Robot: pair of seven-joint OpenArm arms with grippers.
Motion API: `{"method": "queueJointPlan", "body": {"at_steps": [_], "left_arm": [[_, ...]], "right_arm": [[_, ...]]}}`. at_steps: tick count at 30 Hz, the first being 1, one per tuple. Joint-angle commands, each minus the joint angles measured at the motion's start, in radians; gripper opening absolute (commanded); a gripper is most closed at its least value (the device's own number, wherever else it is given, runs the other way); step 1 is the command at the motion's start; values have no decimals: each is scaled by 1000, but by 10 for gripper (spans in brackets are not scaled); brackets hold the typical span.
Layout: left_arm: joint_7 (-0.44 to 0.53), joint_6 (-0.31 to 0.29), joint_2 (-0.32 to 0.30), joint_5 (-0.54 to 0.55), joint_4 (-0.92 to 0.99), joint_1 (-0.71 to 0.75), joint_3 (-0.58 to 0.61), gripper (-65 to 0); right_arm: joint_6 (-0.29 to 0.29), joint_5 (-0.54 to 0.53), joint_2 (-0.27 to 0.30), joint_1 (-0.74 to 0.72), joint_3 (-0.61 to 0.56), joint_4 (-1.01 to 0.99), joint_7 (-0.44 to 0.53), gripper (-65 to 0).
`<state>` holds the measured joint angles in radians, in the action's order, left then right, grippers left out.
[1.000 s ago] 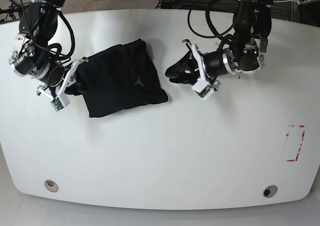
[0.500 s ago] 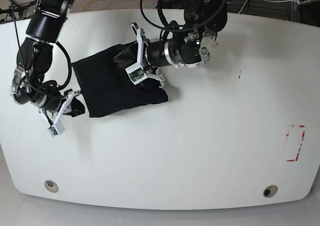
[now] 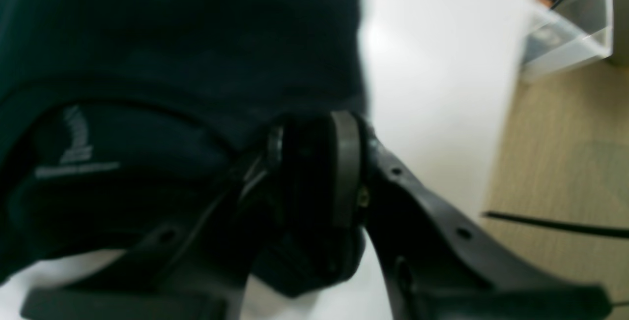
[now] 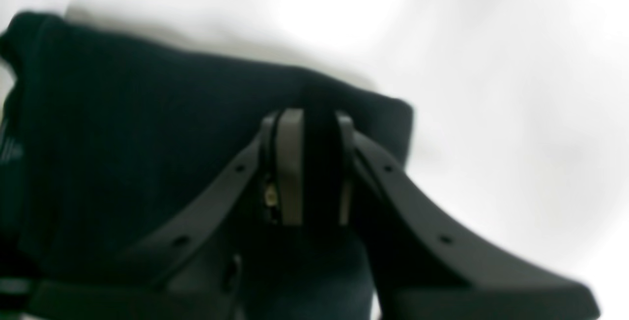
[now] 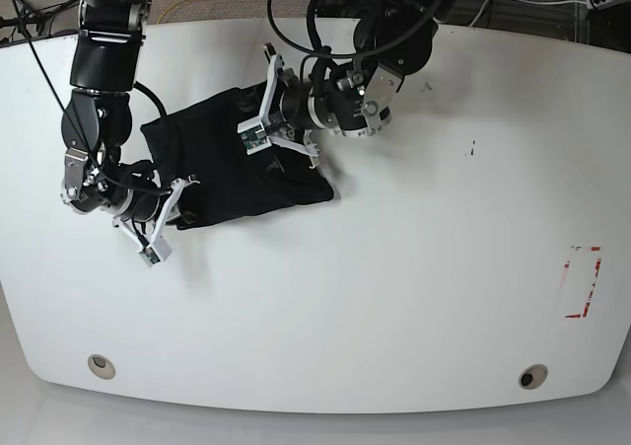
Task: Fold the T-shirt properly
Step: 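Hold the bundle with both grippers and square it into a rectangle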
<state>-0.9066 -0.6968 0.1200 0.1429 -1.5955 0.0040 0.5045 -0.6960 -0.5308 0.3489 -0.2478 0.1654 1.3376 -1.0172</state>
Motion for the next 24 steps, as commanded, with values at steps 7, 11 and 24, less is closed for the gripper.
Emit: {"method": "queueJointPlan", "body": {"at_steps": [7,11,24], "left_arm": [[70,-1,-96,11,126,-140,0,-542],[70,-1,-144,13,169,-197,0,-542],[85,-1,-267,11,237,-348,-2,-542]], "right_arm": [[-2,-9,49,44,4,43,24,-563],[-2,-12,54,97,4,93,22,-563],[-2,-7,-17,308,0,366,-24,-563]]}}
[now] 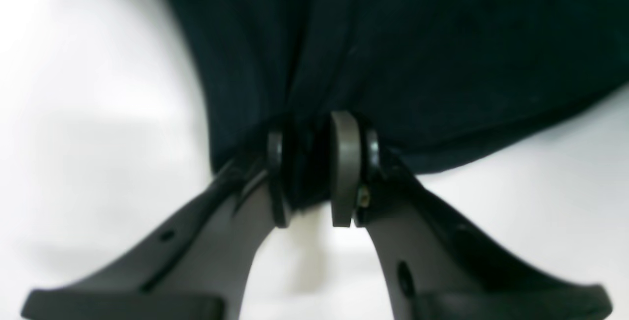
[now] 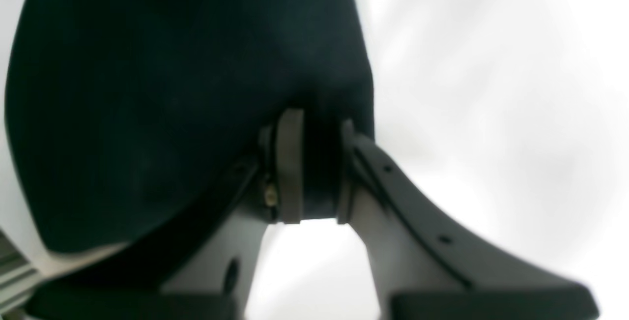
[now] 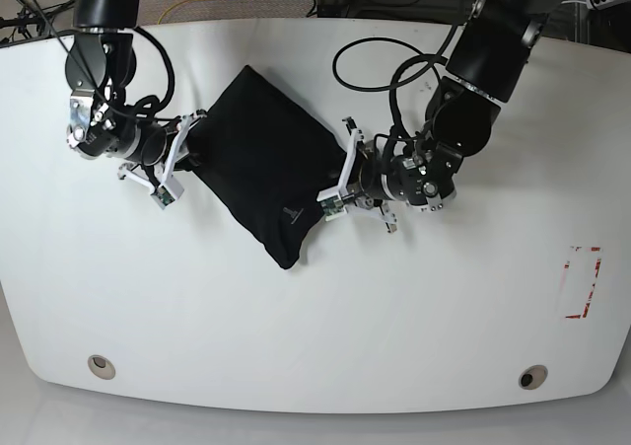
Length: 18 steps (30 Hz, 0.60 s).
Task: Fold the T-shirt properly
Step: 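Hold the bundle with both grippers and square it into a rectangle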
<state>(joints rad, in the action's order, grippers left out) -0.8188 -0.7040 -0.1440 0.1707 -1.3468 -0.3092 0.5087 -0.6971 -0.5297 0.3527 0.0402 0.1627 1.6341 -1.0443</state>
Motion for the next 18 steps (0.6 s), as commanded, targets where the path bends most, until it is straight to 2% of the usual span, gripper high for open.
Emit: {"method": "queueJointPlan", "body": {"at_steps": [1,4,10,14,18], "left_arm": [[-3,6,-12,-17,-12,-38,-6,-542],[-1,6,-24,-17,-12,-57,-28,-542],[-12,6,-27,-13,-23,-86,-114,-542],[-72,6,-41,-15,-96,-89,-178,-542],[-119,6,-41,-15,-178,-84,-244,-542]], "right_arm": [[-1,-8,-31,34,2,90,-4,-563],[-1,-8,-63,57,-21,133,-31,-563],[-1,-8,-113,51,-179,191,-54,-563],[-1,-8,-146,50,-269,205,-54,-563],[-1,-7,-183,20,-309,203,-54,-563]]}}
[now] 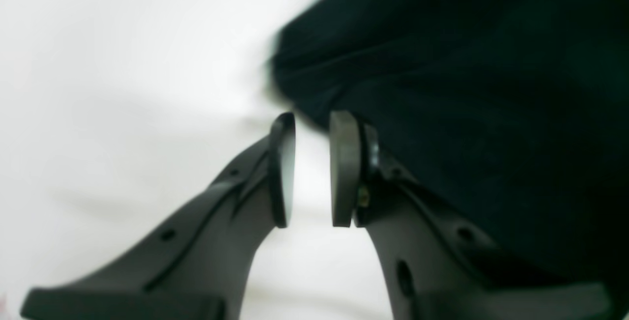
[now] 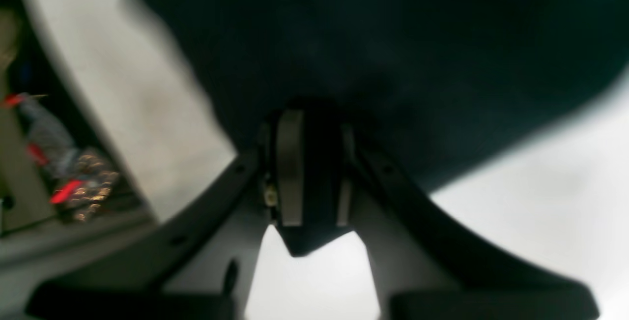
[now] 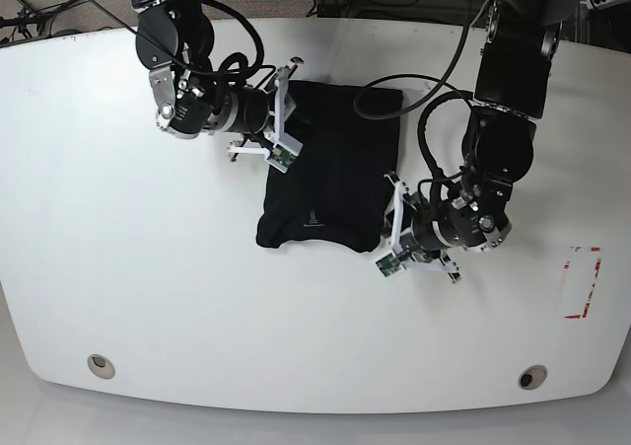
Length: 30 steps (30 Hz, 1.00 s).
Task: Fold the T-shirt properly
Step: 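Hold the bundle with both grippers and square it into a rectangle, then drag the folded shirt with the left gripper to the table's edge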
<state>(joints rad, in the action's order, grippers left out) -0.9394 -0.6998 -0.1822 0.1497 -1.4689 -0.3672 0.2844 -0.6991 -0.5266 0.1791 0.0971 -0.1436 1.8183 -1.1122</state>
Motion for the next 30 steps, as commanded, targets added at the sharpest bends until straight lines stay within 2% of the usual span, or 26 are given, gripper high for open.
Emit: {"method": "queueJointPlan", "body": {"at_steps": [1,6,11,15,17,18,21,22,24,28,30], "left_arm": [[-19,2,-3,6,-102,-25,-35,-542],[-60,2,13,6,-243,46,-89,-542],[-54,2,89,0,-341,158,-121,-542],[-39,2,155,0,-362,227,-118,-539],[1,82,181,0,-364,257,-100,-512],[15,104,186,0,-365,273,-89,-496],[84,222,192,0,-359,322,-47,-393],[102,248,192,0,-356,330,-43,-381],[167,351,194,0,-347,379,-9,-344],[253,480,195,-38,-336,437,28,-314],[302,512,195,-77,-303,460,66,-311]], "right_arm": [[1,-10,-20,-40,-6,19,14,-563],[1,-10,-23,-50,-1,24,14,-563],[1,-28,27,-56,77,41,13,-563],[1,-85,76,-47,169,45,13,-563],[1,-137,104,-47,223,44,13,-563],[1,-154,110,-46,236,44,13,-563],[1,-214,153,-29,310,42,13,-563],[1,-221,158,-27,324,42,13,-563],[1,-235,167,-26,355,42,13,-563],[1,-232,170,-10,382,42,7,-563],[1,-234,170,0,411,42,-3,-563]]}}
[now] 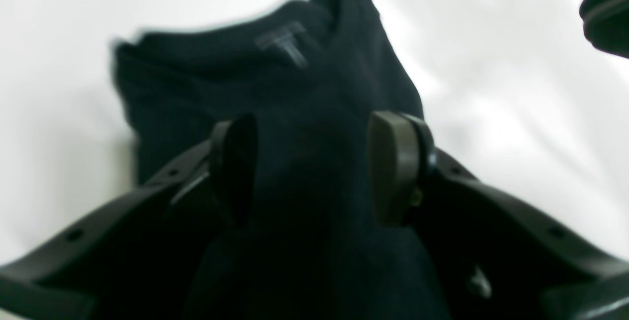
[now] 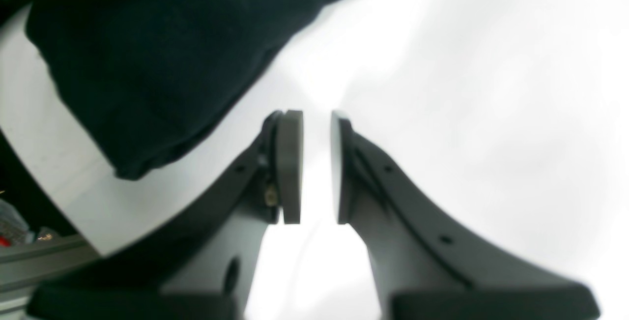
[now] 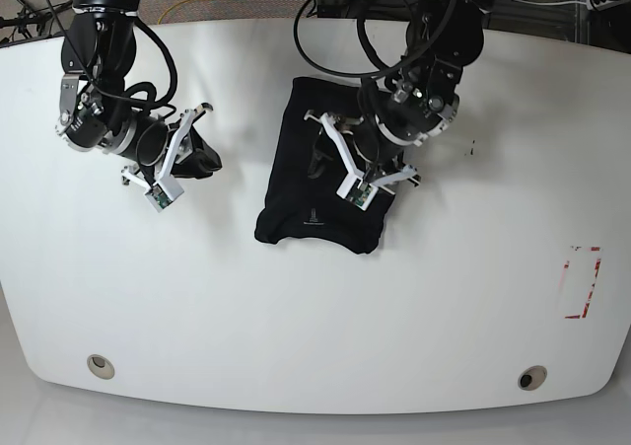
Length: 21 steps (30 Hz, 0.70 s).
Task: Fold the T-shirt properly
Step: 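Drag the folded shirt with the left gripper to the table's edge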
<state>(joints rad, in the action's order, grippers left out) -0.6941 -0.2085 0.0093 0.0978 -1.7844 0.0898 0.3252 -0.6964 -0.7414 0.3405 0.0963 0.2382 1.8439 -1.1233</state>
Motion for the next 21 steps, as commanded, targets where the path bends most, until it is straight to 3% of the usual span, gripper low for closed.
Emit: {"method": "queueJointPlan", "body": {"at_steps": [1,7,13,16,21], "left_arm": [[81,30,4,-39,36,11,42,-311],[207,47,-15,-96,229,20,81,-311],[218,37,-85,-88,295,17,-48,-313],[218,-22,-128,-88,297,15,-128,-313],[216,-205,-210,-91,301,15,-354,-313]], "right_arm": [[-2,-19,9,3,40,17,4,-563],[-2,-19,9,20,69,21,2,-563],[-2,-19,7,24,77,23,2,-563],[-2,-19,7,26,97,23,2,-563],[-2,-19,7,26,105,24,2,-563]]}}
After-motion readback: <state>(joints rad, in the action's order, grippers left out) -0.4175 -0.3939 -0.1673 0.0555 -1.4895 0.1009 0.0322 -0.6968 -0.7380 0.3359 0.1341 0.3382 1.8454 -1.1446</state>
